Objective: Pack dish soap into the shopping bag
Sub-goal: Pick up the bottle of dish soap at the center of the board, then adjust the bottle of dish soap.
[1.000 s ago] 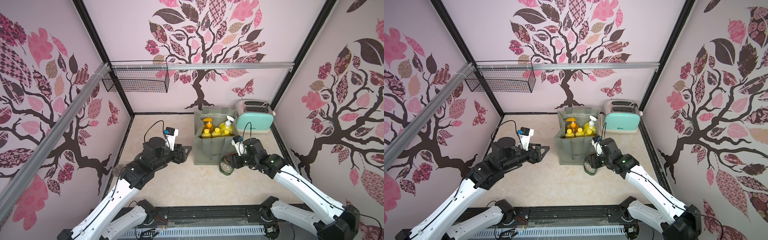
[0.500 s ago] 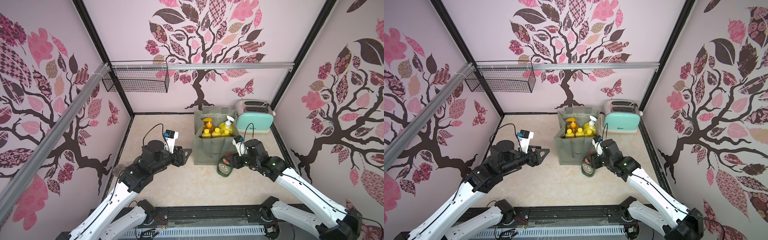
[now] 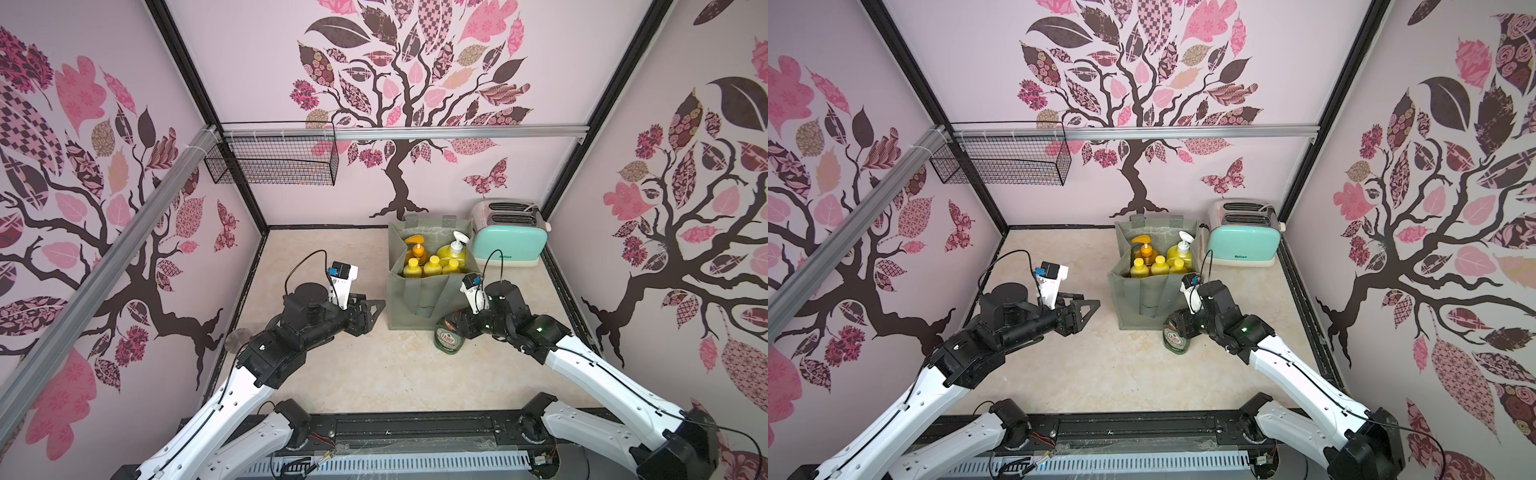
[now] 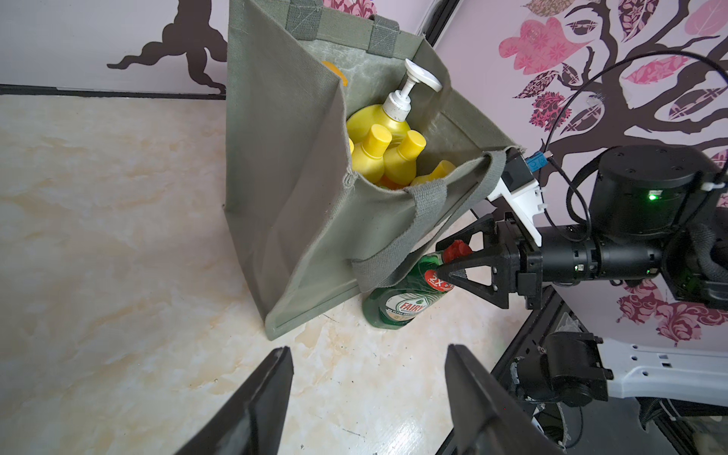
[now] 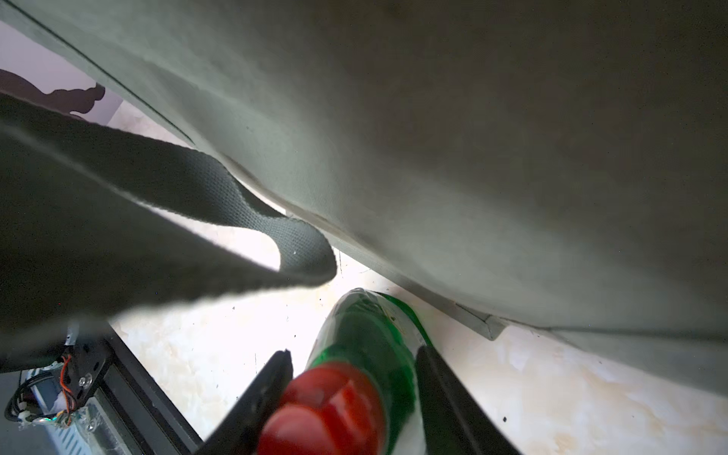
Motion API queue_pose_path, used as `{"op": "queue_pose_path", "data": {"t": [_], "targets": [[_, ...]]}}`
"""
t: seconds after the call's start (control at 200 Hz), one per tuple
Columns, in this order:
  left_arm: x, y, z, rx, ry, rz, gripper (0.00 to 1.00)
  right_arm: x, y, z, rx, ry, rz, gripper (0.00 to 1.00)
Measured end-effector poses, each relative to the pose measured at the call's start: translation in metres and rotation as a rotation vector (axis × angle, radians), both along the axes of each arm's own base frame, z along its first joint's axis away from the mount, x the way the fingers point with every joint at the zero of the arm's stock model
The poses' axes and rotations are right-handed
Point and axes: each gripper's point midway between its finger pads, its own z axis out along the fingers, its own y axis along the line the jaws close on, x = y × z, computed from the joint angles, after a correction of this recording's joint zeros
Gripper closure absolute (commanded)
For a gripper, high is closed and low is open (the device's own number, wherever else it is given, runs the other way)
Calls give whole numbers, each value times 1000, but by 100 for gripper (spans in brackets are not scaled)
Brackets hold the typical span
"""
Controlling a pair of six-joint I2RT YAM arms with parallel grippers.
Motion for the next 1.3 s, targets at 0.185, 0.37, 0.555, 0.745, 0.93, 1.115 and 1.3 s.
{"op": "queue_pose_path", "data": {"t": [0.185,0.37,0.555,0.745,0.93,1.115,1.3], "targets": [[-1,-1,1,-1,-3,-5,33,-8,1,5,11,-2,19,83],[-2,0,3,-2,-15,-6,33,-28,-10,12,-11,45,28,92],[0,2,3,8,-22,3,33,-40,-8,69,45,14,64,99],[16,-2,18,38,-31,34,33,-52,-3,160,163,-109,121,100],[23,-24,64,-8,-115,-49,12,-62,4,245,269,-222,187,100],[-4,-41,104,-100,-205,-217,5,-60,14,293,310,-250,230,100],[-39,-40,101,-119,-286,-267,2,-41,33,284,304,-183,253,100]]}}
